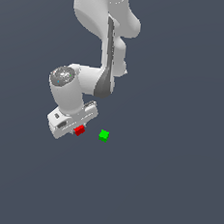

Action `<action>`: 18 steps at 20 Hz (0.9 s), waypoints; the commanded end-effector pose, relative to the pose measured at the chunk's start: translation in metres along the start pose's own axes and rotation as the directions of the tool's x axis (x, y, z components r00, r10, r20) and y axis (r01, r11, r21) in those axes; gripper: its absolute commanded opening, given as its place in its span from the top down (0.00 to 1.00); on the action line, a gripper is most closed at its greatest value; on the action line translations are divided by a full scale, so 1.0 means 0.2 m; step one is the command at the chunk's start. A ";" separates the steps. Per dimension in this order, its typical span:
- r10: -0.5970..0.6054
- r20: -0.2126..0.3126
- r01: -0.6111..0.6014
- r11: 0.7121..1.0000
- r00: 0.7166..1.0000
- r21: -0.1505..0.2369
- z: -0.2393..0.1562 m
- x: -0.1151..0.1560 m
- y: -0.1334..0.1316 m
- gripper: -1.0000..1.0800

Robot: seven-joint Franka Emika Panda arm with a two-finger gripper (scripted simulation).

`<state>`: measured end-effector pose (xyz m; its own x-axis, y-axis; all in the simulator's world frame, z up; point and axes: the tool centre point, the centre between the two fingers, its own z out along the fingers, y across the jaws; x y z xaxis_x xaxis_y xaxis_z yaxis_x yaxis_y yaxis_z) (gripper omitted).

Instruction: Stack the red cube on top of the green cube.

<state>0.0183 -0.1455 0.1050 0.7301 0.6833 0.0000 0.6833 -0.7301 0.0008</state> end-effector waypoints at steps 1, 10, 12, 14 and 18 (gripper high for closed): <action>0.000 0.000 0.000 1.000 1.000 0.001 -0.05 0.00 0.00 1.00; 0.000 -0.001 0.000 1.000 1.000 0.000 -0.05 0.02 -0.02 1.00; 0.000 -0.001 0.000 1.000 1.000 0.000 -0.03 0.04 -0.06 1.00; 0.000 -0.001 0.000 1.000 1.000 0.000 -0.01 0.07 -0.10 1.00; 0.000 -0.001 0.000 1.000 1.000 0.000 0.07 0.15 -0.24 1.00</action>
<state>0.0103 -0.1029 0.0972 0.7311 0.6823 0.0003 0.6823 -0.7311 0.0006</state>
